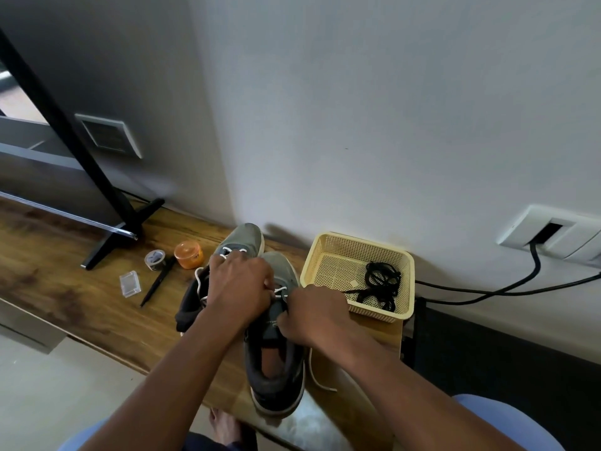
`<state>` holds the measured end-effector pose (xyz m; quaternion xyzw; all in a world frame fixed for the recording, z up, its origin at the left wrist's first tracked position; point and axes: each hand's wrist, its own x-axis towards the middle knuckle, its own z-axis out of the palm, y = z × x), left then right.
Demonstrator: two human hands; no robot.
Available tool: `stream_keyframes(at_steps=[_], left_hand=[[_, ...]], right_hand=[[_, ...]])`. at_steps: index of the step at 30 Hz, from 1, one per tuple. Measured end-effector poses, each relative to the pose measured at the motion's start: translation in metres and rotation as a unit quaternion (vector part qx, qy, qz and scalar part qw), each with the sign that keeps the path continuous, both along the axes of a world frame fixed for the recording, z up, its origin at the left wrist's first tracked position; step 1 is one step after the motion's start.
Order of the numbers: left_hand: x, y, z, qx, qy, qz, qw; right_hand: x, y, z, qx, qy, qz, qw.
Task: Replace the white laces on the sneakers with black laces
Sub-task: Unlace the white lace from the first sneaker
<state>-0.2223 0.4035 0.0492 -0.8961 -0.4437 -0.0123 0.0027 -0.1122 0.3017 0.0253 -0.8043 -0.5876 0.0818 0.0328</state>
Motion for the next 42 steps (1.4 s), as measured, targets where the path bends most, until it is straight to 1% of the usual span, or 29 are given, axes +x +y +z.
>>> stream_keyframes(at_steps=[4,7,13,19,22,24,25,28,29,30,32,34,35,38,40,42], left_hand=[[-0.002,0.002,0.001,-0.012,-0.015,-0.014,1.0],[0.001,-0.003,0.002,-0.021,0.014,-0.025,0.999],[0.003,-0.008,-0.002,0.001,0.035,0.011,0.999],[0.006,-0.011,-0.008,0.019,0.044,0.024,0.999],[0.007,-0.01,-0.005,0.019,0.022,0.032,0.999],[0.004,-0.006,0.0,0.011,-0.023,0.047,0.999],[0.002,-0.003,0.003,0.017,-0.054,0.063,0.996],[-0.009,0.009,0.013,0.078,-0.131,0.141,0.978],[-0.013,0.013,0.016,0.085,-0.135,0.165,0.973],[-0.016,0.015,0.018,0.08,-0.119,0.179,0.973],[-0.018,0.016,0.02,0.032,-0.053,0.158,0.985],[-0.014,0.01,0.021,-0.024,-0.025,0.086,0.996],[-0.01,0.005,0.019,-0.033,-0.022,0.044,0.998],[0.004,-0.007,0.011,-0.033,0.027,-0.042,0.998],[0.007,-0.012,0.004,-0.036,0.053,-0.058,0.996],[0.008,-0.017,0.001,-0.027,0.049,-0.058,0.997]], right_hand=[[0.0,0.0,0.0,-0.004,0.0,0.002,1.0],[-0.001,0.0,0.001,-0.009,0.005,0.003,1.0],[-0.004,0.0,0.001,-0.014,0.014,0.0,1.0],[-0.004,0.0,-0.002,-0.016,0.021,-0.006,1.0],[-0.003,0.0,-0.002,-0.01,0.021,-0.008,1.0],[-0.003,0.0,-0.001,-0.016,0.019,-0.007,1.0],[-0.003,0.0,0.0,-0.021,0.019,-0.008,1.0],[-0.002,0.0,0.003,-0.038,0.023,-0.01,0.999],[-0.002,0.0,0.004,-0.041,0.024,-0.009,0.999],[-0.001,0.0,0.004,-0.044,0.023,-0.008,0.999],[-0.001,0.0,0.005,-0.047,0.022,-0.004,0.999],[-0.002,0.0,0.006,-0.044,0.024,-0.001,0.999],[-0.002,0.0,0.006,-0.04,0.026,-0.002,0.999],[-0.003,-0.002,0.005,-0.02,0.031,-0.004,0.999],[-0.002,-0.002,0.004,-0.016,0.025,-0.002,1.0],[-0.002,-0.002,0.003,-0.015,0.022,-0.004,1.0]])
